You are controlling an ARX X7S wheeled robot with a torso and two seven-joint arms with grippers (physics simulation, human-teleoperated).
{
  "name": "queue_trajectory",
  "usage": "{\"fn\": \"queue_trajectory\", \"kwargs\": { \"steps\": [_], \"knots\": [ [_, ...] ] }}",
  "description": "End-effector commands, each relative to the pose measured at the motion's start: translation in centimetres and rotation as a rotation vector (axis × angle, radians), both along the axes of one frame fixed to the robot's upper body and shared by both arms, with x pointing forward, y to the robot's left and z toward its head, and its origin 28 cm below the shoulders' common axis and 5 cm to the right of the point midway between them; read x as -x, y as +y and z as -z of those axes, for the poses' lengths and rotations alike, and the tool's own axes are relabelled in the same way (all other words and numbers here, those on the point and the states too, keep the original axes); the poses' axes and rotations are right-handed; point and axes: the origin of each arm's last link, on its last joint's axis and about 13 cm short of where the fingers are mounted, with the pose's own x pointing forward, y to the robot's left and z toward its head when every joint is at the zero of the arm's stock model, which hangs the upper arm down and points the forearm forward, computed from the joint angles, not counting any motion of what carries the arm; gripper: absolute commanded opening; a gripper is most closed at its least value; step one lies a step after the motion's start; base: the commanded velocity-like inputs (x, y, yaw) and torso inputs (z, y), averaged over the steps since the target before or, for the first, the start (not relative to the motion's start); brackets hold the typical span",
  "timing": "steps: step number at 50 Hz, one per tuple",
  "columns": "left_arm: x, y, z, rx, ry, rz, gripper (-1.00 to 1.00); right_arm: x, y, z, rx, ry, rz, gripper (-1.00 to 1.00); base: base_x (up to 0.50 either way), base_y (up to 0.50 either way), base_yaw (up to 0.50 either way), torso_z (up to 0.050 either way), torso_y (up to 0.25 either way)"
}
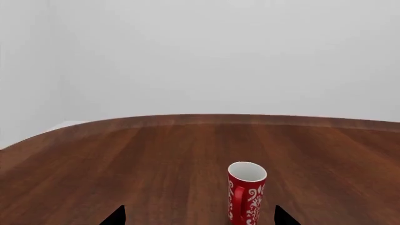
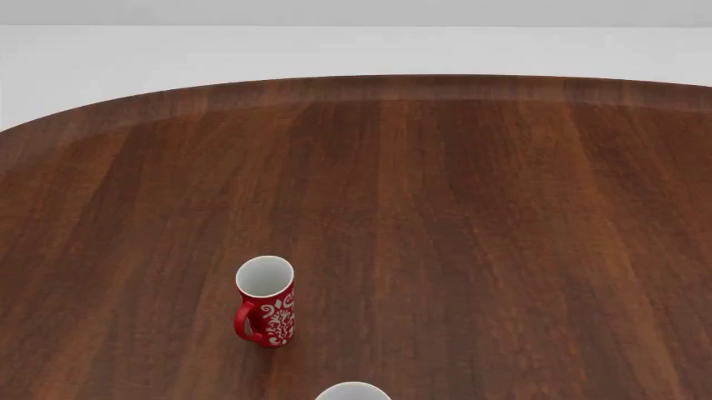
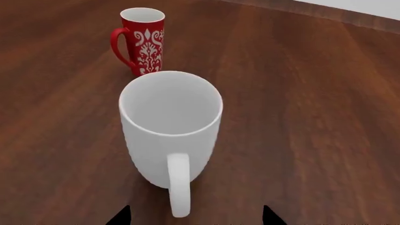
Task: Put the white mug on the plate.
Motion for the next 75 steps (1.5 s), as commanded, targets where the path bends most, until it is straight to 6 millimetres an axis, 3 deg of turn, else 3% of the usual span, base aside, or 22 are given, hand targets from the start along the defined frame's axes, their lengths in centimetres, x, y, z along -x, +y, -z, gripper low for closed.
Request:
{"fn": "queue_trajectory", "kwargs": {
  "steps": [1,31,47,75],
  "knots": [
    [0.2,0.0,-0.3,0.001,-0.006,-0.001,1.00,-0.6,0.1,0.9,-0.014,0.020,0.010,1.00,0.00,0.00,0.00,0.000,0.000],
    [0.6,0.1,-0.9,0.004,-0.020,-0.002,1.00,-1.8,0.6,3.1,-0.011,0.067,-0.026,1.00,0.00,0.00,0.00,0.000,0.000],
    [0.8,0.0,-1.2,0.002,-0.025,-0.004,1.00,-3.3,0.3,3.3,0.015,0.050,-0.035,1.00,0.00,0.00,0.00,0.000,0.000],
    [1.6,-0.1,-2.5,-0.001,-0.070,-0.016,1.00,-4.1,0.5,4.6,0.040,0.077,-0.082,1.00,0.00,0.00,0.00,0.000,0.000]
  ]
}}
